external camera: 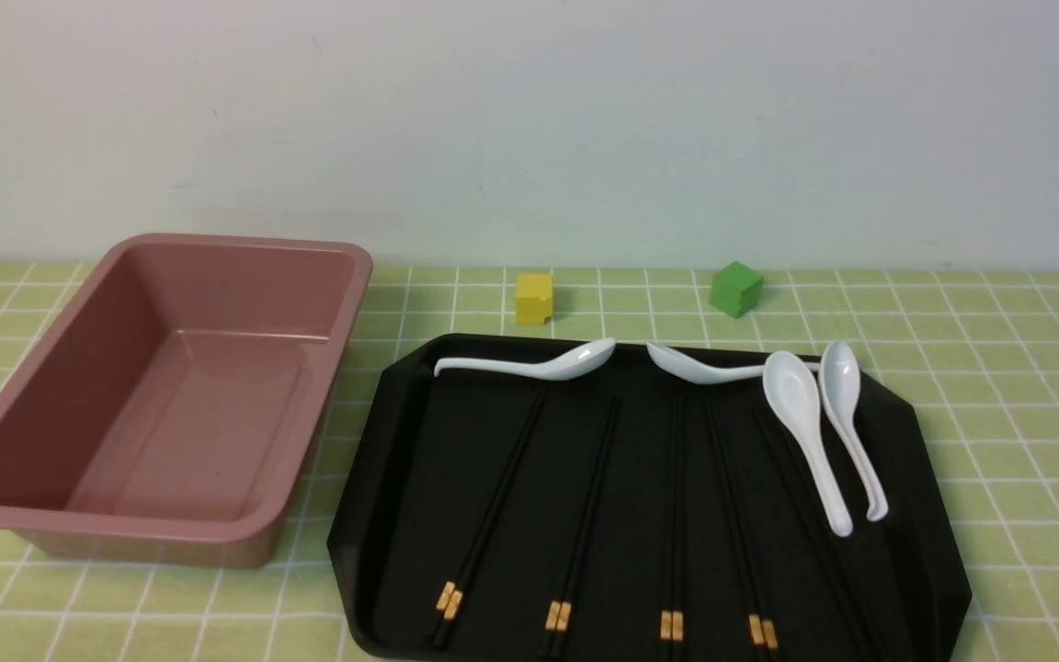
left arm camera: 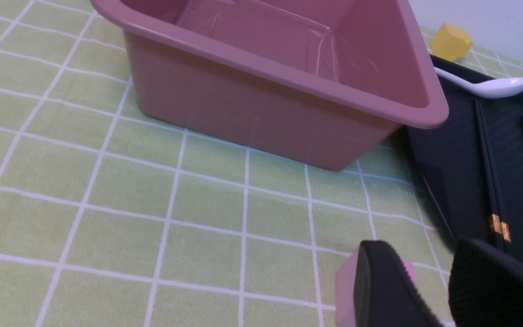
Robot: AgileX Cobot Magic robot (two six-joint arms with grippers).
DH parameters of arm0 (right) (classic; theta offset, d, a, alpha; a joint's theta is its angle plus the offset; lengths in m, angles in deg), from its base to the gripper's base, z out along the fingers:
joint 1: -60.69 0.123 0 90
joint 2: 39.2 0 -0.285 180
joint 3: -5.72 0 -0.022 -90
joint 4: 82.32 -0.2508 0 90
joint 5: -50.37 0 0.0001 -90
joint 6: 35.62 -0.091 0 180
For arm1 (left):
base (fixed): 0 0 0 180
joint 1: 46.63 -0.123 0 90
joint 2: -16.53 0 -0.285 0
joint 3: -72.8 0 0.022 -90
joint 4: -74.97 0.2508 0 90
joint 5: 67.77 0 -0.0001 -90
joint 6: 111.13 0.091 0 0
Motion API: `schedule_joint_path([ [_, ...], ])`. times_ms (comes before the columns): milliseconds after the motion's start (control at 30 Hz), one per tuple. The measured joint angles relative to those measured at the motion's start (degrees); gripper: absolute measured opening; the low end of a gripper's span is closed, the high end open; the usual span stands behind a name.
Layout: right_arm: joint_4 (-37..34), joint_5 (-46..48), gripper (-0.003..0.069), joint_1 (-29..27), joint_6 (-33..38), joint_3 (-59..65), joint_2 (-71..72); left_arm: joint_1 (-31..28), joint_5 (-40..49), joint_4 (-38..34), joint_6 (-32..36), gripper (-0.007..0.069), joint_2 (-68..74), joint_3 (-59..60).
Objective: On green tablecloth take chopsticks from black tray and put them in box.
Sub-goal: 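Reach over to the black tray and grasp a pair of chopsticks with the left gripper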
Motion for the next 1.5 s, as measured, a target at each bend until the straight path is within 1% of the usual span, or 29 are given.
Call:
schedule_joint_path([
  [933, 0.0, 0.0, 0.0240, 0.0, 0.0, 0.0, 0.0, 0.0, 0.0, -0.2, -0.7, 0.0237, 0.0, 0.0],
  [967, 0.0, 0.0, 0.0240, 0.0, 0.0, 0.0, 0.0, 0.0, 0.0, -1.2, -1.6, 0.0237, 0.0, 0.0],
  [1033, 0.0, 0.0, 0.0240, 0.0, 0.0, 0.0, 0.0, 0.0, -0.1, -6.5, -5.4, 0.0237, 0.0, 0.0],
  [1067, 0.0, 0.0, 0.0240, 0.0, 0.0, 0.0, 0.0, 0.0, -0.1, -8.0, -7.0, 0.0237, 0.0, 0.0],
  [1100, 0.0, 0.0, 0.0240, 0.0, 0.0, 0.0, 0.0, 0.0, -0.1, -13.8, -11.4, 0.0237, 0.0, 0.0],
  [1133, 0.0, 0.0, 0.0240, 0.0, 0.0, 0.0, 0.0, 0.0, -0.1, -16.5, -13.4, 0.0237, 0.0, 0.0],
  [1167, 0.0, 0.0, 0.0240, 0.0, 0.0, 0.0, 0.0, 0.0, -0.1, -23.3, -18.2, 0.0238, 0.0, 0.0],
  [1200, 0.0, 0.0, 0.0240, 0.0, 0.0, 0.0, 0.0, 0.0, -0.1, -27.0, -20.6, 0.0238, 0.0, 0.0],
  [1233, 0.0, 0.0, 0.0240, 0.0, 0.0, 0.0, 0.0, 0.0, -0.1, -27.7, -21.0, 0.0238, 0.0, 0.0],
  [1267, 0.0, 0.0, 0.0240, 0.0, 0.0, 0.0, 0.0, 0.0, -0.1, -31.9, -23.3, 0.0238, 0.0, 0.0],
  [1300, 0.0, 0.0, 0.0240, 0.0, 0.0, 0.0, 0.0, 0.0, -0.3, -34.5, -24.7, 0.0238, 0.0, 0.0],
  [1400, 0.0, 0.0, 0.0240, 0.0, 0.0, 0.0, 0.0, 0.0, -1.1, -38.9, -25.8, 0.0238, 0.0, 0.0],
  [1500, 0.0, 0.0, 0.0240, 0.0, 0.0, 0.0, 0.0, 0.0, -2.0, -43.8, -25.3, 0.0236, 0.0, -0.5],
])
